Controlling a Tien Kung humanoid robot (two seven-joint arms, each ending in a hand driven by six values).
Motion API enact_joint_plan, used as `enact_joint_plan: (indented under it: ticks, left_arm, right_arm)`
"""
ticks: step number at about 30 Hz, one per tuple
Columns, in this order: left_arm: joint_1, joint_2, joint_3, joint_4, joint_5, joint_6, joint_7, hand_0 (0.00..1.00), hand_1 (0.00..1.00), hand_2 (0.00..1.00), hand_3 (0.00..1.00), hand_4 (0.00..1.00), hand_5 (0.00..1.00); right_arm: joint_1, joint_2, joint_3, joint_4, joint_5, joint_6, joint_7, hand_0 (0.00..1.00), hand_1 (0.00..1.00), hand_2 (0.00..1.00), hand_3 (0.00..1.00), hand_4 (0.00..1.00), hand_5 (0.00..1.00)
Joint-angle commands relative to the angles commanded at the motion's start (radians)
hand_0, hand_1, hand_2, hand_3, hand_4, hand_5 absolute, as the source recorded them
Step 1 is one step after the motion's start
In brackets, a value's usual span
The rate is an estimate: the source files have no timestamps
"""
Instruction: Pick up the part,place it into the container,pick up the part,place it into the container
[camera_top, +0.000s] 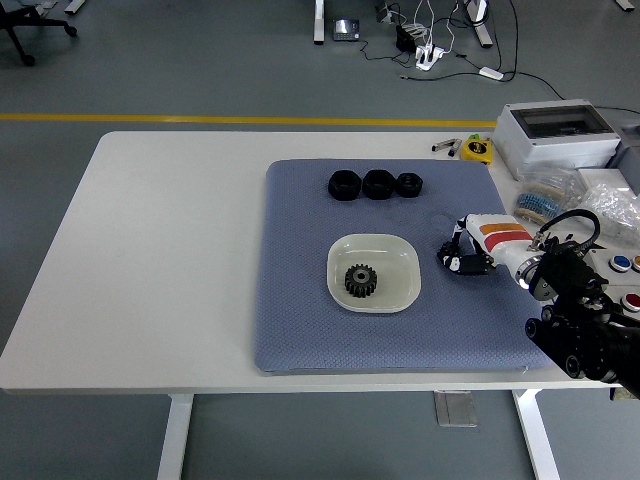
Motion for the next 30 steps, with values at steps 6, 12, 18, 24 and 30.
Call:
enact_joint_plan:
  ticks: [6, 12, 18, 24, 30]
  left_arm:
    - [-0.001, 0.0, 0.004, 0.0, -0.008, 0.001, -0.002, 0.709, 0.722, 0.755, 0.663, 0.69, 0.678]
    - [0.001, 0.001, 0.005, 0.001, -0.01, 0.001, -0.003, 0.708, 0.722, 0.754, 0.664, 0.689, 0.677]
    - [0.003, 0.002, 0.007, 0.001, -0.014, 0.001, -0.004, 0.708, 0.722, 0.753, 0.663, 0.689, 0.677]
    - [0.005, 0.002, 0.008, 0.002, -0.018, 0.002, -0.006, 0.708, 0.722, 0.753, 0.664, 0.691, 0.679]
    - [0.006, 0.004, 0.009, 0.003, -0.02, 0.002, -0.007, 0.708, 0.721, 0.752, 0.665, 0.69, 0.679]
  right_arm:
    - [0.002, -0.007, 0.019, 0.013, -0.018, -0.004, 0.001, 0.002, 0.002, 0.066, 0.223, 0.642, 0.43]
    - [0.006, -0.02, 0.048, 0.031, -0.04, -0.003, 0.001, 0.002, 0.002, 0.064, 0.22, 0.643, 0.433]
    - [0.004, -0.038, 0.097, 0.065, -0.08, 0.001, 0.001, 0.002, 0.002, 0.058, 0.217, 0.643, 0.434]
    - [0.003, -0.075, 0.164, 0.163, -0.168, 0.014, 0.001, 0.002, 0.002, 0.058, 0.216, 0.644, 0.435]
    - [0.01, -0.11, 0.186, 0.285, -0.252, 0.061, 0.008, 0.002, 0.002, 0.058, 0.216, 0.645, 0.435]
